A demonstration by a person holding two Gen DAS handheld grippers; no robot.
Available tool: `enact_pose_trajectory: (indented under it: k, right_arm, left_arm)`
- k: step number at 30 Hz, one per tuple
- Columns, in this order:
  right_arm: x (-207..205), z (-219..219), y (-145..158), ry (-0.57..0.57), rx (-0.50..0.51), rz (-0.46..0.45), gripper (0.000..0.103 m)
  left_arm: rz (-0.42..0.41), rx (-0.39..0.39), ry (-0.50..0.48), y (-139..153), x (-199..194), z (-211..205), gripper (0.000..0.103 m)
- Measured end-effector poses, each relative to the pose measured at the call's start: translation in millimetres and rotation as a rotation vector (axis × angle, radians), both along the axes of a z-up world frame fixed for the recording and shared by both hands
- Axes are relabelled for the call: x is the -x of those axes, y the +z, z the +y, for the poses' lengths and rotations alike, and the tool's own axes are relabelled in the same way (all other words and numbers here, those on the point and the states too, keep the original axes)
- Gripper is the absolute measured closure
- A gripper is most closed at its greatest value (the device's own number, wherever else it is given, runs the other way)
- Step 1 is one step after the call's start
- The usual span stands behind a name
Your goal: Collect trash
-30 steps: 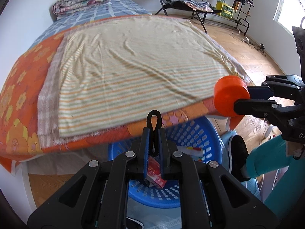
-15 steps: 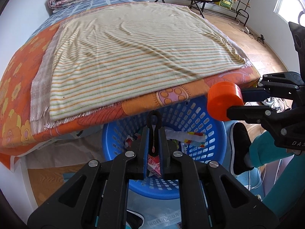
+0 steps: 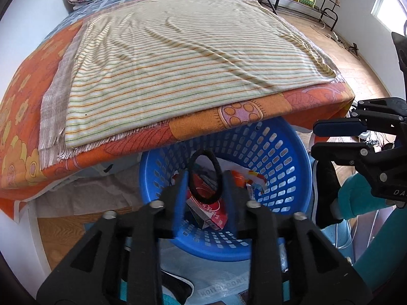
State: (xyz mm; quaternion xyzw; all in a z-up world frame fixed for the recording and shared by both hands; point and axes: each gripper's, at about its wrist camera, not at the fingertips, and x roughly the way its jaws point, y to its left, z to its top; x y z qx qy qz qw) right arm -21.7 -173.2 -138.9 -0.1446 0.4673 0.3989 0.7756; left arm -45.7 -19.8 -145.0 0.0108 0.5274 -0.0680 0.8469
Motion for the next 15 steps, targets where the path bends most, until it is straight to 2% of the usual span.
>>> enact_pose_trajectory:
  k: [1,2,3,4,5,6,7,9,12,15]
  right_arm:
    - [0.3,0.1,-0.8,0.001,0.004,0.001,0.076]
    - [0.7,0.2,-1.3,0.001,0.008,0.0,0.075]
    - [0.8,0.7,-1.7,0.0,0.011,-0.002,0.07]
    - [1.0,1.1,-1.9,-0.002,0.014,-0.005,0.058]
    - [1.6,1.0,-2.0,-0.006,0.015,-0.01,0.052]
    - [2.1,0.6,-1.4,-0.011,0.015,-0.016,0.043]
    - [2.5,0.3,-0.6,-0.017,0.014,-0.022,0.037]
    - [2.2,-0.3,1.0,-0.026,0.017,-0.03,0.032]
    - [0.5,-1.5,2.7,-0.04,0.02,-0.039,0.023]
    - [-1.4,-3.1,3.3,-0.053,0.024,-0.044,0.019]
  left_arm:
    - [-0.003,-0.003,0.002,0.4,0.1,0.0,0.067]
    - [-0.006,-0.006,0.006,0.7,0.2,0.3,0.06]
    - [-0.008,-0.005,0.009,1.0,0.3,0.7,0.051]
    - [-0.014,0.001,0.014,1.8,0.5,1.6,0.047]
    - [-0.019,0.006,0.017,2.7,0.5,2.4,0.043]
    - [-0.021,0.007,0.018,3.2,0.4,2.7,0.042]
    - [-0.022,0.009,0.019,3.7,0.0,2.8,0.042]
    - [-0.018,0.01,0.021,3.1,-0.4,2.9,0.038]
    - [-0.015,0.012,0.022,2.3,-0.8,2.8,0.037]
    - [-0.011,0.013,0.027,1.8,-1.4,3.6,0.037]
